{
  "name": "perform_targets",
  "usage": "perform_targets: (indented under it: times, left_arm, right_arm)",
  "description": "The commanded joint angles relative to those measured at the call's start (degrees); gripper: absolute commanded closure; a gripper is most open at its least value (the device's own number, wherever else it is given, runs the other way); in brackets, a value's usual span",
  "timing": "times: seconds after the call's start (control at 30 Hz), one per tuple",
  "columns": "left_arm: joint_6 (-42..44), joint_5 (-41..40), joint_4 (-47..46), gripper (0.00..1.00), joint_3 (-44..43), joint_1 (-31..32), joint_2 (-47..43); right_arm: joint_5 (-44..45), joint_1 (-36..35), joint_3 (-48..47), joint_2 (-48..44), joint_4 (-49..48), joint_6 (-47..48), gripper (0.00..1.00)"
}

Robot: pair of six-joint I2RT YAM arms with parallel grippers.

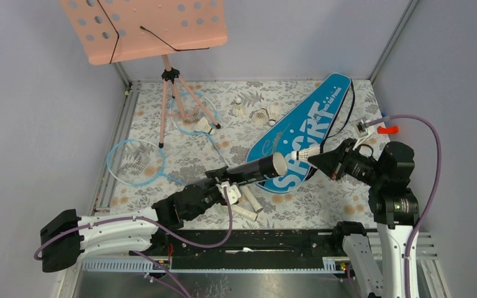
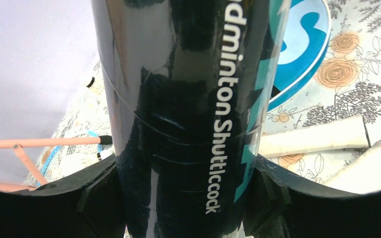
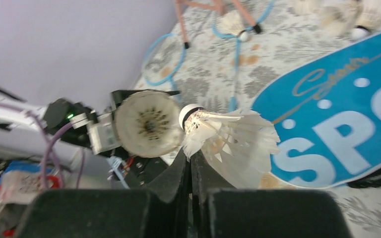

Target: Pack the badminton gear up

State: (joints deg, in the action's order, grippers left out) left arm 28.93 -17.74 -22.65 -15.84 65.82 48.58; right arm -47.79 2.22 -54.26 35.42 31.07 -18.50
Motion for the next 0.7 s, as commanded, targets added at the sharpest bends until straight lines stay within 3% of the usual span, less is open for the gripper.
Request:
perform_targets:
  times: [0.0, 0.2, 0.67]
  left_arm:
    - [1.63, 4.73, -0.76, 0.94, -4.17, -0.08, 0.21]
    - [2.09, 5.12, 0.46, 0.94, -5.74, -0.08, 2.16]
    - [1.25, 9.40, -0.66, 0.94, -8.42, -0.08, 6.58]
  right_arm:
    - [-12.53, -0.46, 1.47, -2.35, -2.08, -5.48, 1.00]
    - [-12.75, -1.94, 0.66, -2.07, -0.55, -7.06, 1.00]
    - [-4.08, -19.89, 1.43, 8.57, -6.75, -9.28, 1.00]
